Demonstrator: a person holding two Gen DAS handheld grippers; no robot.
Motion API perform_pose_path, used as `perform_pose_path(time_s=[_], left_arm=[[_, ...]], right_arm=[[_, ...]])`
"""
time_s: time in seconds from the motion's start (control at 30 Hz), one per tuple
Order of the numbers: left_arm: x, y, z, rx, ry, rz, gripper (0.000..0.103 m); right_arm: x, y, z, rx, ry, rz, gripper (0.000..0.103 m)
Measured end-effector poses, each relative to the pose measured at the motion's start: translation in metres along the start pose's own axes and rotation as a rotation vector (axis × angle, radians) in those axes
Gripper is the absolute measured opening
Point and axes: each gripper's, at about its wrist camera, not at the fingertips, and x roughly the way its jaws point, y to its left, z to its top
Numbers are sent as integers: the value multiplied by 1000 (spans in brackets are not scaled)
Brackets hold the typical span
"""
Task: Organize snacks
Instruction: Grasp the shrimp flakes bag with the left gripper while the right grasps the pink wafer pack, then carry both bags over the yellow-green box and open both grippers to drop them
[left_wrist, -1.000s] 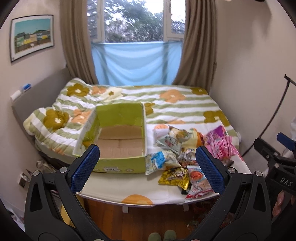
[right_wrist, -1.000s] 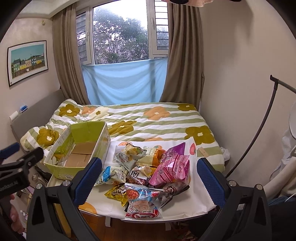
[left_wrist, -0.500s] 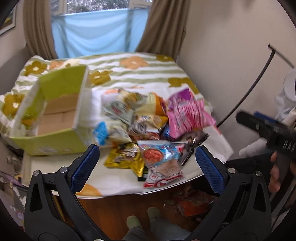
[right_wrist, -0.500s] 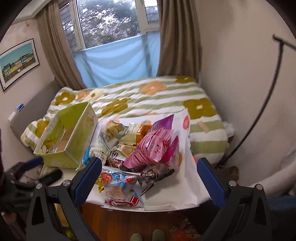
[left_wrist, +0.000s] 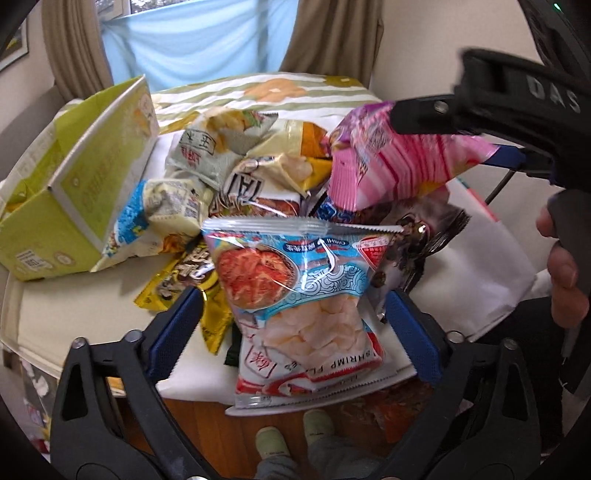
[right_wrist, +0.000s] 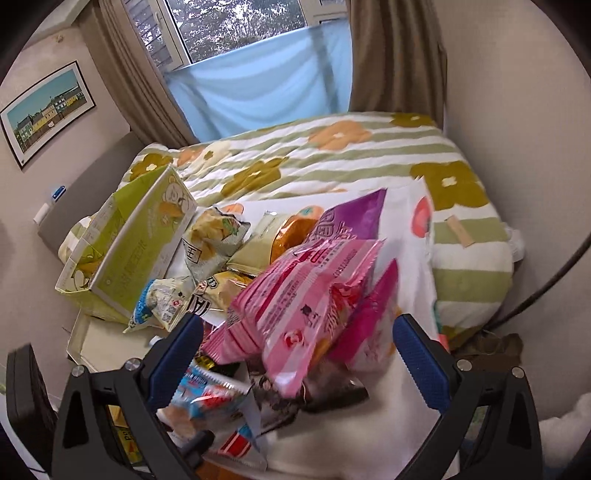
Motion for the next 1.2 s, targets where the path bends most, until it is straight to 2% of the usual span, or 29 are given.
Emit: perform_pose_path(time_s=[0.17,0.33,0.57,0.63,0.67,0.77,1.2], left_arm=[[12,-8,-4,3,30,22,79],[9,-17,-4,20,26,53,70],[7,-25,-3,39,22,62,59],[5,-27,-3,44,20,61,58],[4,-28,-3,42,21,58,57],[1,-28,-2,33,20,49,55],[-33,-20,19,2,-32,25,54]], right_arm=[[30,-3,3,-9,30,35,102],[40,-2,5,-29,30,38,101],[43,-4,6,-34,27,28,88],[42,-4,5,-35,23,27,86],[41,-4,5,-34,21,28,81],[38,-3,4,-38,15,26,76],[-3,8,22,-53,-65,35,74]])
